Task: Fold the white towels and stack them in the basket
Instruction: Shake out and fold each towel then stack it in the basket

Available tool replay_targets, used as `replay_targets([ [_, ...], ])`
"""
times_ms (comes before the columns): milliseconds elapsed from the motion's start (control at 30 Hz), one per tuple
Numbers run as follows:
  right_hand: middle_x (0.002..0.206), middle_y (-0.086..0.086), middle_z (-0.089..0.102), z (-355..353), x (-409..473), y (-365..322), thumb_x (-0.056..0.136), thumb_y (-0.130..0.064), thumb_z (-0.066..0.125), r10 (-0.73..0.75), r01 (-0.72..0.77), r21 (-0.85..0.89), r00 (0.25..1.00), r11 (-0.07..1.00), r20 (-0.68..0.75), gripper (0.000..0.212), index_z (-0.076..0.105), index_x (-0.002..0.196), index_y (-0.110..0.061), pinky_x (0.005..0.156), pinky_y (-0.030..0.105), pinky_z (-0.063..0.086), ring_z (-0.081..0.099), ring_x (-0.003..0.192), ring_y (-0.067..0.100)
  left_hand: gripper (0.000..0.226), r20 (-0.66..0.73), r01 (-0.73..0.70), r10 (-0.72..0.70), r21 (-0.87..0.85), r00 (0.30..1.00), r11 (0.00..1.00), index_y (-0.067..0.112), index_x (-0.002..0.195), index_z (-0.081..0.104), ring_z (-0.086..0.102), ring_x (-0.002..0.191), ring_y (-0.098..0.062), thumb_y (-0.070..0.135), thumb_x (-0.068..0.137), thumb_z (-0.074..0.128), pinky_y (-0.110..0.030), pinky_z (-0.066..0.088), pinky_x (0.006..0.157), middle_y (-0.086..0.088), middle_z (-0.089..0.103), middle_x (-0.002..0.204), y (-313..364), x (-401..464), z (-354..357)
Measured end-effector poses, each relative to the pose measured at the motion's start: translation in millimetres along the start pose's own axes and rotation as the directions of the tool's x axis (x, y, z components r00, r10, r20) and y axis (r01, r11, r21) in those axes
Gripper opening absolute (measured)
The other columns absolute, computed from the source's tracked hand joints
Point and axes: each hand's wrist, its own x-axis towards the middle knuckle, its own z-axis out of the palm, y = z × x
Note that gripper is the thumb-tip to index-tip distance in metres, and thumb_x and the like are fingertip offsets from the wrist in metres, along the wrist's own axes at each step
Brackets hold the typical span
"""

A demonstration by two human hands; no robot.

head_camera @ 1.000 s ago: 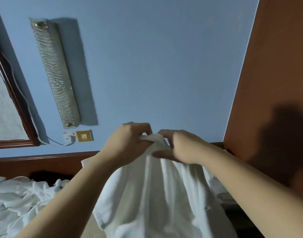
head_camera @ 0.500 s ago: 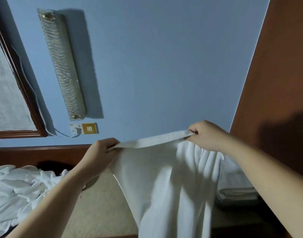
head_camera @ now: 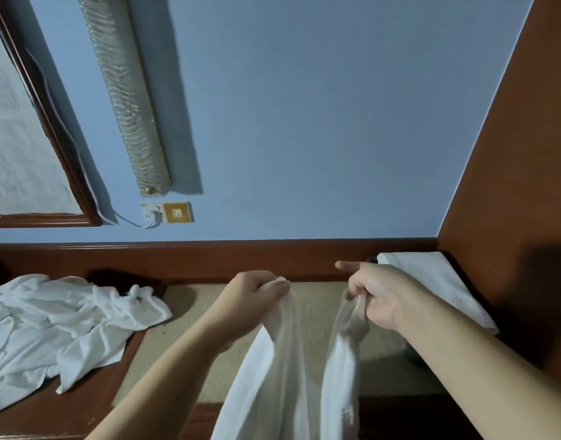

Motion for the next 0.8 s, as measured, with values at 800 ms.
replay_targets([
  [800, 0.078, -0.011, 0.059, 40.8, -4.5, -12.2, 0.080, 0.028, 0.045, 0.118, -0.078, 0.138, 0.945, 0.987, -0.304, 0.043, 0.060, 0.061, -0.008, 0.052, 0.019, 0.039, 0.053, 0.060, 0.007, 0.018, -0.219, -0.206, 0.123, -0.409, 0.968, 0.889, 0.018, 0.114, 0.074, 0.075, 0.084, -0.032, 0.009, 0.099, 0.071, -0.045, 0.062, 0.072, -0.005, 0.080, 0.095, -21.9, -20.8, 65.4],
])
